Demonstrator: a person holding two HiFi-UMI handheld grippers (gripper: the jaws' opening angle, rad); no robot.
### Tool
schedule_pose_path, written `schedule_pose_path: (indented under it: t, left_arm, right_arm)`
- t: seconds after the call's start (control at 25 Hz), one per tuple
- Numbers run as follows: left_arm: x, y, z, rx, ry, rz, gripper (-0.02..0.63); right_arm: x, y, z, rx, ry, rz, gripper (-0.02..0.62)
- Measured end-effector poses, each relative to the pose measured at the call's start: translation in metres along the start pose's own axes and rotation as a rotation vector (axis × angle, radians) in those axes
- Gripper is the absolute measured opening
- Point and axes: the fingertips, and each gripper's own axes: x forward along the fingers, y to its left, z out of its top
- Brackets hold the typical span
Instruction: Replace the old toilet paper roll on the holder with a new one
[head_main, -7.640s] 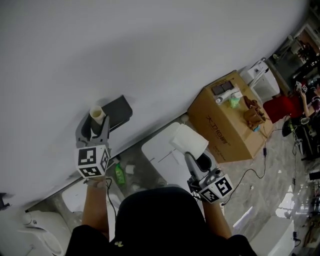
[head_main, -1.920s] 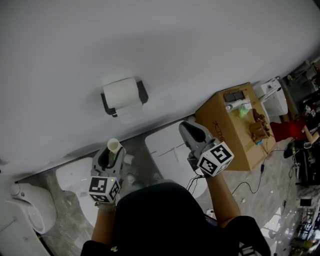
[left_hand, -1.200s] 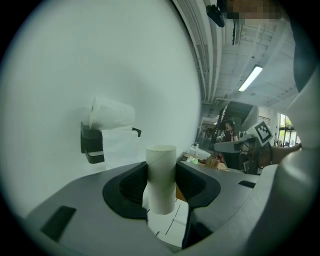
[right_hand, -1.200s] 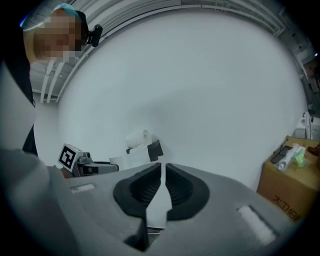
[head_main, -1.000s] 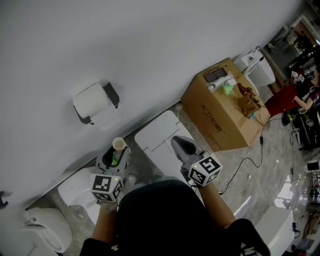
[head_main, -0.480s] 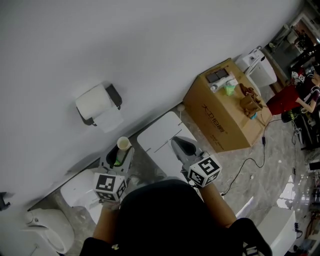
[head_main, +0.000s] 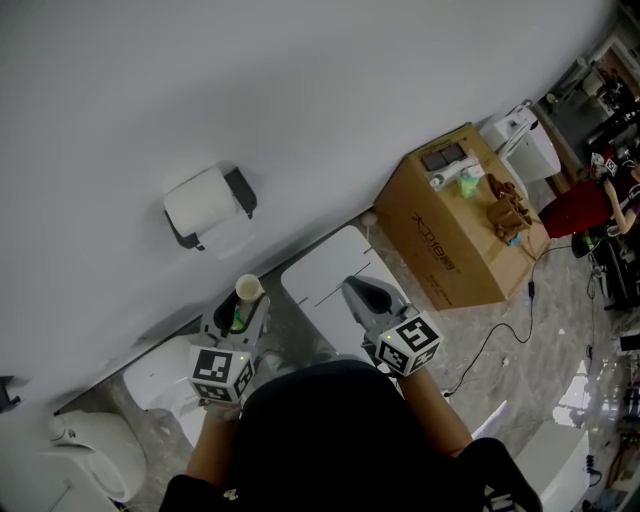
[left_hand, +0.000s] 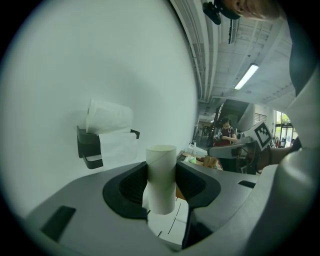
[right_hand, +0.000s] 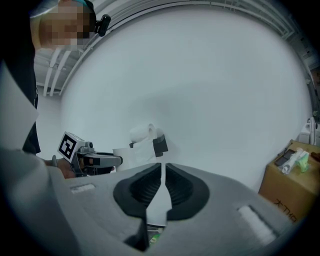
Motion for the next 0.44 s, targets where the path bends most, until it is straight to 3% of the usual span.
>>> schedule_pose_path:
  t: [0.44]
  left_arm:
    - [-0.0051, 0.0077, -0.0048, -0.003, 0.017, -0.004, 0.187]
  right_arm:
    - [0.0089, 0.0080, -0.0062, 0.012, 0.002, 0.007, 0.021]
